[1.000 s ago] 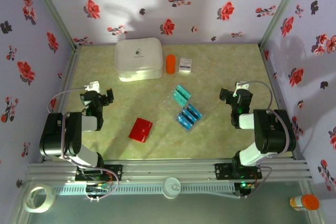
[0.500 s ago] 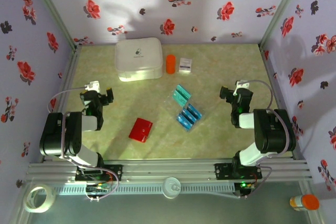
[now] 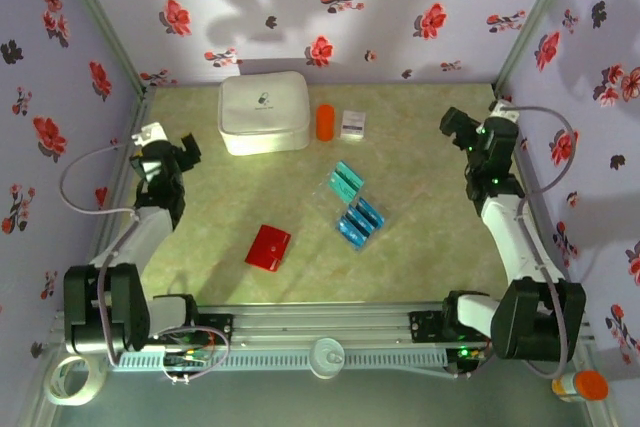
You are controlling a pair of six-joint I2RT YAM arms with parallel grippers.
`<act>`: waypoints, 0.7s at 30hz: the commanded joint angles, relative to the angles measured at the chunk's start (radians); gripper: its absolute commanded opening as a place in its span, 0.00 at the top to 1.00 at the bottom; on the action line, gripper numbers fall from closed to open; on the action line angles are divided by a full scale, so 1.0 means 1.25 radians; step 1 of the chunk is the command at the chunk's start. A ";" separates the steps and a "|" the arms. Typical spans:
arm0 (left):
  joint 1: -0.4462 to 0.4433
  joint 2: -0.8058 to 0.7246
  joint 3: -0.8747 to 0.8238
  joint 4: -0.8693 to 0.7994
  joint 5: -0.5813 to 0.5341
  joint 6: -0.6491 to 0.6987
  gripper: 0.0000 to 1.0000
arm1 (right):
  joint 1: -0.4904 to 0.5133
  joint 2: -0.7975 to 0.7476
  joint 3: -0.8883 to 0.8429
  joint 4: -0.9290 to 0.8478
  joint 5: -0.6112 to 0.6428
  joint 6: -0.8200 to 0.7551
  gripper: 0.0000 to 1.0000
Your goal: Put the credit cards into the card holder
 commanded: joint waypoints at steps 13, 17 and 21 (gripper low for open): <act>-0.137 -0.065 0.142 -0.488 0.066 -0.248 0.00 | 0.512 -0.146 -0.126 -0.409 -0.113 0.154 0.16; -0.159 -0.056 0.139 -0.488 0.071 -0.239 0.00 | 0.630 -0.209 -0.195 -0.422 -0.064 0.246 0.16; -0.183 -0.024 0.153 -0.493 0.099 -0.221 0.00 | 0.724 -0.209 -0.256 -0.393 -0.032 0.322 0.18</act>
